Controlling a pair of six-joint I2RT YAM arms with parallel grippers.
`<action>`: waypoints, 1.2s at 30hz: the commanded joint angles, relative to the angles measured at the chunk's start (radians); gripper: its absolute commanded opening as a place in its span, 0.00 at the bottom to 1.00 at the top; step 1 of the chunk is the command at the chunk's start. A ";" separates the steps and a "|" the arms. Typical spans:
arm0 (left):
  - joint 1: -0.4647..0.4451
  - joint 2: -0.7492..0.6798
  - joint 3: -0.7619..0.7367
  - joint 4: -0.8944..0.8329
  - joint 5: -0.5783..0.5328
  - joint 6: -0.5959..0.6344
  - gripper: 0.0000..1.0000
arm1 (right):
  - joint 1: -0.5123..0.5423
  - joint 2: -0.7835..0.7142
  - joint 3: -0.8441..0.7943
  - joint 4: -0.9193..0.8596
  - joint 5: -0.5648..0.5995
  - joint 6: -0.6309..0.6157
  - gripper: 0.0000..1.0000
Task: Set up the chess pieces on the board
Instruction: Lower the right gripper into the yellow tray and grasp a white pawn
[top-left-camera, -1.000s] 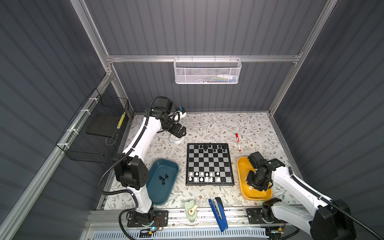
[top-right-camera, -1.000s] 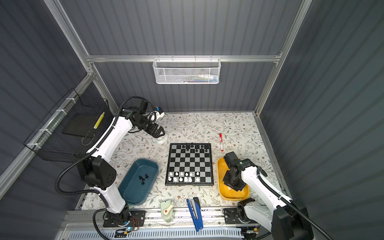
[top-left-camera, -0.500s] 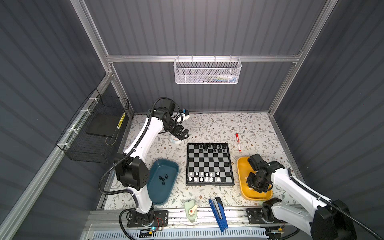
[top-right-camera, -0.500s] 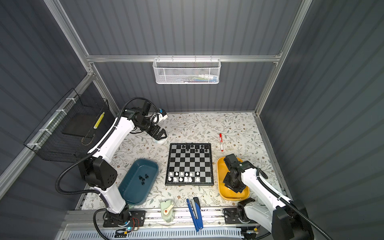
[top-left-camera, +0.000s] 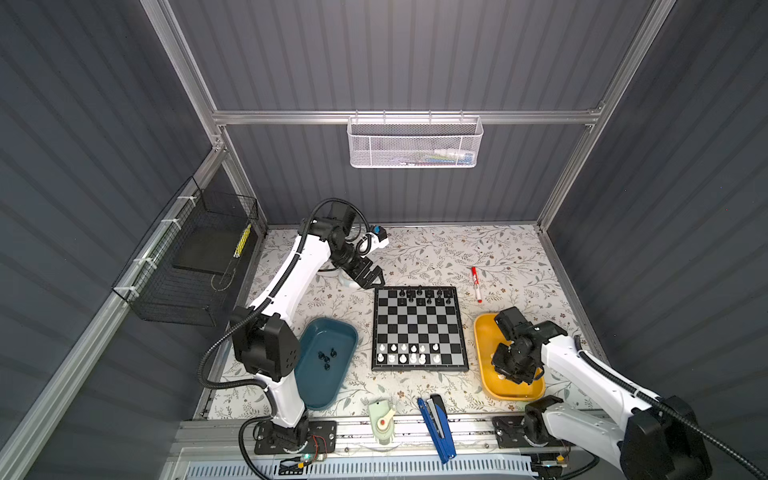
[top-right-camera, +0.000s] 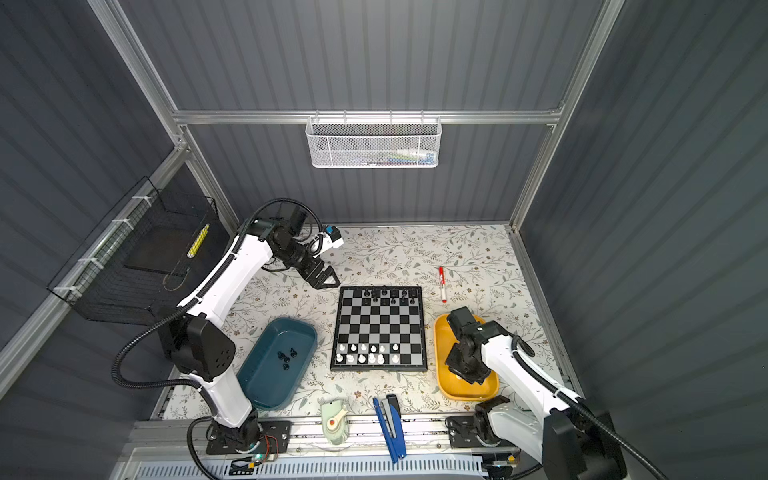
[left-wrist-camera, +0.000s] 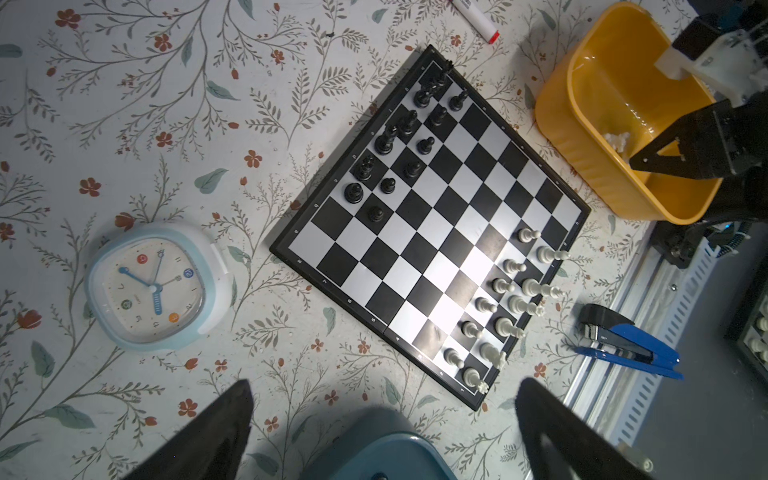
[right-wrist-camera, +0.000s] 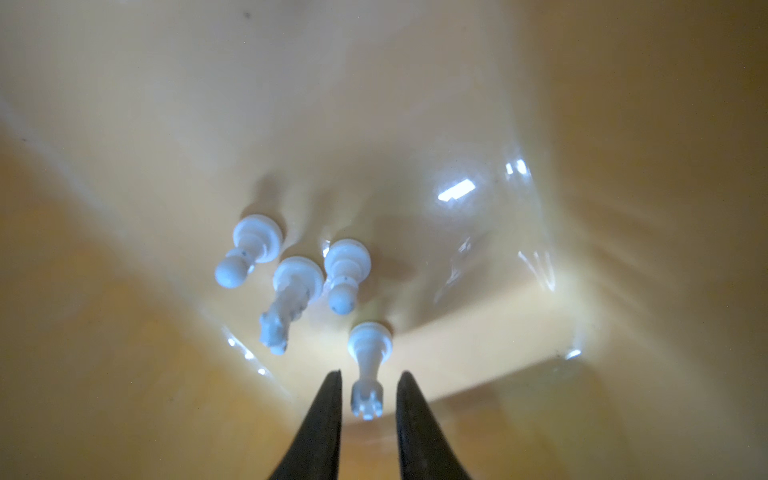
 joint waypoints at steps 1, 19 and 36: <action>-0.008 0.006 0.006 -0.066 0.089 0.052 0.99 | 0.003 0.007 -0.006 -0.009 0.005 -0.002 0.25; -0.032 -0.002 -0.028 -0.045 0.042 0.037 1.00 | 0.004 0.010 -0.009 -0.016 0.005 -0.012 0.20; -0.065 0.012 -0.023 -0.046 0.002 0.041 1.00 | 0.006 0.005 0.014 -0.048 -0.009 -0.023 0.16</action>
